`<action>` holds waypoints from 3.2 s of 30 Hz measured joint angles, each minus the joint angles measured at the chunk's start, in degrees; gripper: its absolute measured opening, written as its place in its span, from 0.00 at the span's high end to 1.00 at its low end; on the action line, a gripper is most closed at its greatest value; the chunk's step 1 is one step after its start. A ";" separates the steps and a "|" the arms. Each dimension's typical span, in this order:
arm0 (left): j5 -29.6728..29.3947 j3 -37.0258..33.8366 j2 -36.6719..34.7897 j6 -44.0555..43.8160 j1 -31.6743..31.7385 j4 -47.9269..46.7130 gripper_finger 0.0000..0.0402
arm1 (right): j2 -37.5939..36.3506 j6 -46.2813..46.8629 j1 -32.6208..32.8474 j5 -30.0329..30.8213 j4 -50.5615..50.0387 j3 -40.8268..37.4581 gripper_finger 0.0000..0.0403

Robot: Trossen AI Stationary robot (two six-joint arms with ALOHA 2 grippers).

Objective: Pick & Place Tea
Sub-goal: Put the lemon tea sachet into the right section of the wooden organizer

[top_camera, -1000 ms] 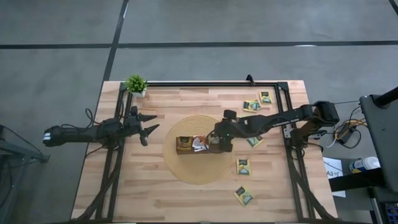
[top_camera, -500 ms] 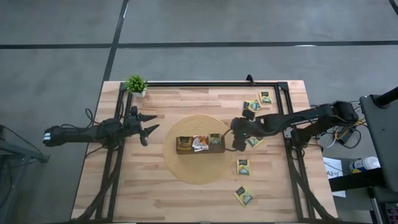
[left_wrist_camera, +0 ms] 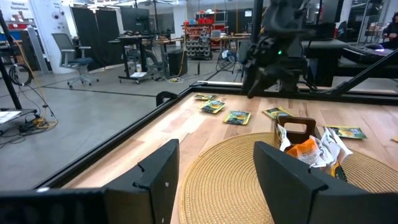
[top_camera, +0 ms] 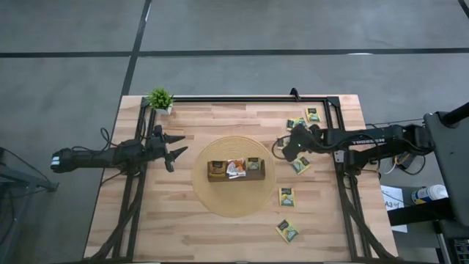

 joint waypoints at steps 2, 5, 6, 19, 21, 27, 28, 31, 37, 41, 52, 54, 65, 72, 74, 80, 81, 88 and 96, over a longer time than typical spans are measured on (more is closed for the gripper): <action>0.00 0.01 0.00 0.00 0.00 0.00 0.50 | 0.36 1.06 -2.42 -2.46 0.66 -1.58 0.54; 0.00 -0.01 0.00 0.00 0.04 0.00 0.50 | 1.36 1.19 -5.34 -5.46 3.38 -3.59 0.54; 0.00 0.00 0.02 0.00 0.04 0.00 0.50 | 1.72 0.94 -6.23 -6.42 4.51 -4.14 0.54; 0.02 -0.01 0.00 0.00 0.02 -0.02 0.50 | 10.44 -0.84 -9.89 -8.56 12.56 -5.02 0.54; 0.00 0.00 0.01 0.00 0.02 -0.02 0.50 | 12.41 -1.68 -10.65 -8.72 14.74 -4.87 0.55; 0.02 -0.01 0.00 -0.01 0.02 -0.02 0.50 | 17.03 -6.53 -13.28 -10.23 15.00 -2.90 0.63; 0.02 0.00 0.00 -0.02 0.02 -0.02 0.50 | 17.21 -7.33 -13.54 -10.49 14.61 -2.52 0.66; 0.02 0.01 0.00 0.00 0.02 -0.02 0.50 | 16.70 -9.39 -13.63 -10.75 14.05 -1.75 0.80; 0.02 0.00 0.00 -0.01 -0.02 -0.02 0.50 | 13.34 -11.98 -12.82 -11.03 12.64 -1.49 0.96; 0.02 -0.01 0.00 0.00 -0.02 -0.04 0.50 | 9.70 -14.44 -10.71 -9.66 12.94 -1.48 0.97; 0.02 -0.01 0.00 0.00 0.00 -0.04 0.50 | -3.13 -17.38 -2.63 -5.17 13.90 -1.44 0.97; 0.00 0.01 0.00 0.00 0.00 -0.02 0.50 | -5.23 -17.77 -0.98 -4.49 14.72 -1.44 0.97; 0.00 -0.01 0.00 0.00 0.04 -0.04 0.50 | -7.95 -32.77 11.36 1.54 16.39 -0.67 0.97; 0.02 0.00 0.02 -0.01 0.04 -0.04 0.50 | -1.62 -40.00 17.45 9.57 15.78 4.63 0.97; 0.01 0.00 0.00 0.00 0.03 -0.03 0.50 | 1.02 -41.36 18.97 11.24 14.25 7.07 0.97; 0.01 0.01 0.02 -0.01 0.02 -0.02 0.50 | 10.63 -41.49 23.34 17.89 4.45 16.53 0.97; 0.02 -0.01 0.00 -0.02 0.02 -0.03 0.50 | 12.30 -41.49 24.00 18.92 3.02 18.13 0.97; 0.01 0.00 0.01 0.00 0.02 -0.03 0.50 | 24.64 -40.47 27.18 24.53 -6.10 29.68 0.97; 0.02 -0.01 0.00 0.00 -0.02 -0.03 0.50 | 38.95 -34.54 28.60 31.55 -22.13 41.48 0.97</action>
